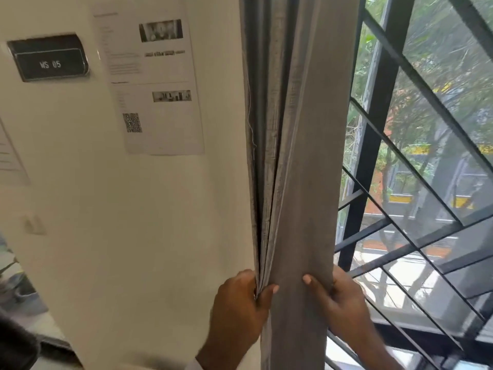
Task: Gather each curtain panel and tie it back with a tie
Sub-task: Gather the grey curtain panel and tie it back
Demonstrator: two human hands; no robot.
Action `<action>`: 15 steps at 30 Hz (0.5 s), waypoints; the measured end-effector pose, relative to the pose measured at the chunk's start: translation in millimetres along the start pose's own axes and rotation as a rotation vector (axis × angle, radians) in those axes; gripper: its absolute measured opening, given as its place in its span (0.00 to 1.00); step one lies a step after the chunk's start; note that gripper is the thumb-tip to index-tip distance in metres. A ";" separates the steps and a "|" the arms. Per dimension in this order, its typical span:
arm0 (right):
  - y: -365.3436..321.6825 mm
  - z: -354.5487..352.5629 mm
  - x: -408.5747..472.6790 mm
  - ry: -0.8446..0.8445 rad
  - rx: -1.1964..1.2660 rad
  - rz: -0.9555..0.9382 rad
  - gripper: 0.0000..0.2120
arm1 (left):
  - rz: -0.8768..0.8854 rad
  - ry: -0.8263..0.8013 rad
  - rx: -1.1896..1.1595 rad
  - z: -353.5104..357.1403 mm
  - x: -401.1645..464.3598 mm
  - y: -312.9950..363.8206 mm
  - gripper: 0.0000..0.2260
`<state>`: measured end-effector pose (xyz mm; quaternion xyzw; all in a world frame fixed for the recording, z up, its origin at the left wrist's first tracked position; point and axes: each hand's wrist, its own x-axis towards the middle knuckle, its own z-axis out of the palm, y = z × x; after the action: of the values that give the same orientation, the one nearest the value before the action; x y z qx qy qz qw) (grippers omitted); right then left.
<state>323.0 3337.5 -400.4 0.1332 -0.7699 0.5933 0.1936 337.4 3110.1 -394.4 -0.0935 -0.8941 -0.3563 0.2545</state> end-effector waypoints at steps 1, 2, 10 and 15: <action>6.4 9.3 -16.1 0.091 -0.173 -0.063 0.01 | -0.022 0.051 -0.009 5.8 -4.6 -0.9 0.22; 12.7 18.2 -32.3 0.154 -0.330 -0.113 0.02 | -0.046 0.079 -0.031 11.0 -7.7 -0.3 0.22; 37.3 62.7 -97.0 0.042 -0.804 -0.202 0.25 | 0.047 -0.066 -0.318 33.2 -24.4 18.1 0.09; 54.0 53.1 -107.7 -0.116 -0.606 -0.147 0.18 | 0.027 -0.127 -0.363 33.3 -28.8 17.4 0.11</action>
<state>388.0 3297.7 -507.8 0.1584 -0.9098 0.3125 0.2227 355.0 3146.0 -419.7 -0.1724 -0.8283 -0.5014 0.1812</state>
